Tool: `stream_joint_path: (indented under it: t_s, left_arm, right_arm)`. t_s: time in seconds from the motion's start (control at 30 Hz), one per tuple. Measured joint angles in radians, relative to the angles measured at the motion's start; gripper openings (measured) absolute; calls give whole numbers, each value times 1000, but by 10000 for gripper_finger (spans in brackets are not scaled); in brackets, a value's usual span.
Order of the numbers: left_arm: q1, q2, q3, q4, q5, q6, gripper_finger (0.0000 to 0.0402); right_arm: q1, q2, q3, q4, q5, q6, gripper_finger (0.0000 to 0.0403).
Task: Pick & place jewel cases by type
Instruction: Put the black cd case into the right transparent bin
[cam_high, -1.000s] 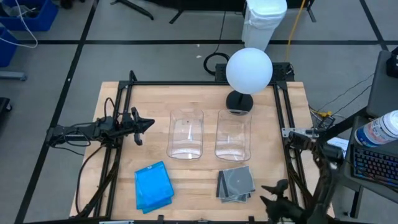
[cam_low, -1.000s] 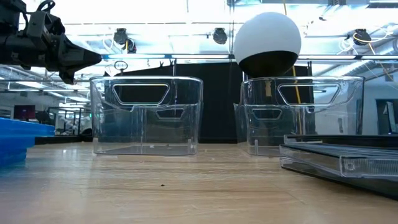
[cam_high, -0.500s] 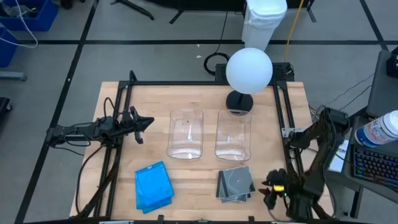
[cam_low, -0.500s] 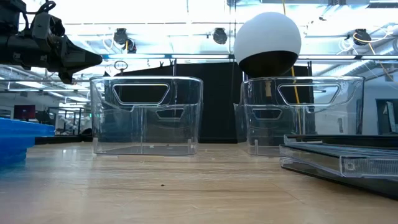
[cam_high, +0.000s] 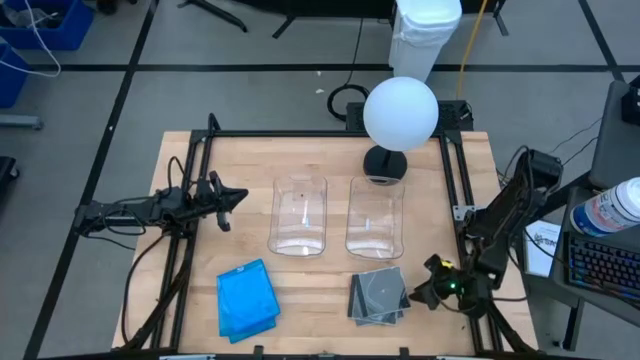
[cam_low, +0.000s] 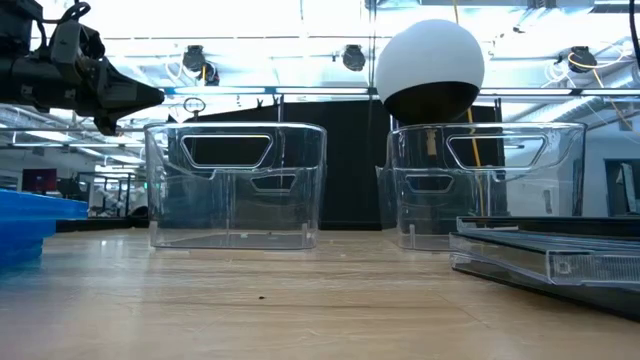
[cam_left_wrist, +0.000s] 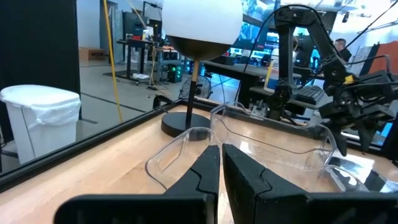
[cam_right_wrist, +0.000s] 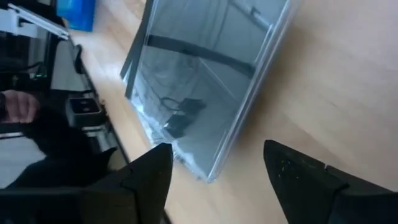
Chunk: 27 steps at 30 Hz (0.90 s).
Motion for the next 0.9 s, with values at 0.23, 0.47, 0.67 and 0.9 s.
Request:
stream_joint_path:
  t_s: [0.23, 0.47, 0.67, 0.9]
  left_arm:
    - [0, 0, 0, 0, 1, 0, 26]
    - [0, 0, 0, 0, 1, 0, 26]
    - [0, 0, 0, 0, 1, 0, 26]
    - [0, 0, 0, 0, 1, 0, 26]
  right_arm:
    - [-9, 44, -35, 87, -8, 12, 243]
    - [-13, 84, -54, 124, -11, 27, 243]
    - [-21, 122, -74, 206, 30, 20, 243]
    - [-31, 143, -79, 273, 31, -28, 242]
